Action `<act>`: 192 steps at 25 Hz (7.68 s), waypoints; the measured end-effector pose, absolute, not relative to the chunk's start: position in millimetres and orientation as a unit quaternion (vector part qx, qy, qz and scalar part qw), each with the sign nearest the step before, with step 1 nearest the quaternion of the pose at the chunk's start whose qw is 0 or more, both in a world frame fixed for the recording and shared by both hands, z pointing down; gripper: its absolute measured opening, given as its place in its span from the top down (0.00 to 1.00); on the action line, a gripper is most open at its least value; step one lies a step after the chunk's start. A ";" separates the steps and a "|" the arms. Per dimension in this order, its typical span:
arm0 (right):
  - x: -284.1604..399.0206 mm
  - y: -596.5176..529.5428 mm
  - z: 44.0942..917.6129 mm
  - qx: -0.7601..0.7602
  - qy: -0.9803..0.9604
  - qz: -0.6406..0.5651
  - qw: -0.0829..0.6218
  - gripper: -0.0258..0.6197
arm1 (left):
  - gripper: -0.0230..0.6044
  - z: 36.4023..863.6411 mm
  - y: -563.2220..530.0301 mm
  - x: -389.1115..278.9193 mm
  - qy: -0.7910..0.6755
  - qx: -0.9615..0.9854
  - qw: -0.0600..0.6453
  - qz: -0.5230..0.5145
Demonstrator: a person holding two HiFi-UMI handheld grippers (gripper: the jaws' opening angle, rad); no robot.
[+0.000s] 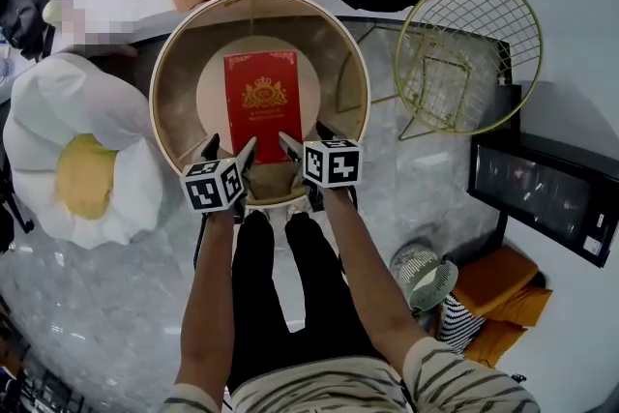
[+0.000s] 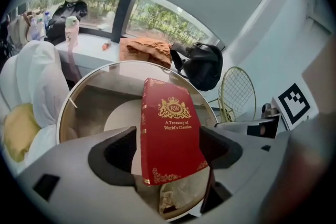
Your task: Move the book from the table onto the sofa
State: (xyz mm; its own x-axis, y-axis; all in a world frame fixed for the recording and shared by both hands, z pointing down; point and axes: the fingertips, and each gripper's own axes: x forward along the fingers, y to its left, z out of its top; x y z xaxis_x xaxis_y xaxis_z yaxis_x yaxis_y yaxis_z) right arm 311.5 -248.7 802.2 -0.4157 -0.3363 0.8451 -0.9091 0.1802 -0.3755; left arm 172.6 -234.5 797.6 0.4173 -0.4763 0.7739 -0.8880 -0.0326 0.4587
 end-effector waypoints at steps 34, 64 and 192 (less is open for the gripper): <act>296.7 -244.5 896.0 0.368 -0.694 0.533 0.315 0.36 | 0.39 896.6 -224.3 199.4 -0.420 0.655 0.581 0.239; 292.0 -240.4 899.6 0.344 -0.699 0.528 0.338 0.35 | 0.39 899.2 -223.8 208.6 -0.398 0.650 0.602 0.238; -111.4 98.4 286.0 -0.138 -0.948 0.109 0.264 0.38 | 0.39 294.8 182.8 -128.8 -0.864 0.376 0.309 -0.127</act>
State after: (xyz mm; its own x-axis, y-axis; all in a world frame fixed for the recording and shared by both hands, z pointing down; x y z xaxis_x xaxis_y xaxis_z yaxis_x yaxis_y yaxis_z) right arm -111.4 98.4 286.0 -0.8231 0.3189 0.4700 0.2035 0.9381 -0.2801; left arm -128.8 182.8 294.8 -0.5266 -0.7283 0.4386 -0.5710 0.6852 0.4521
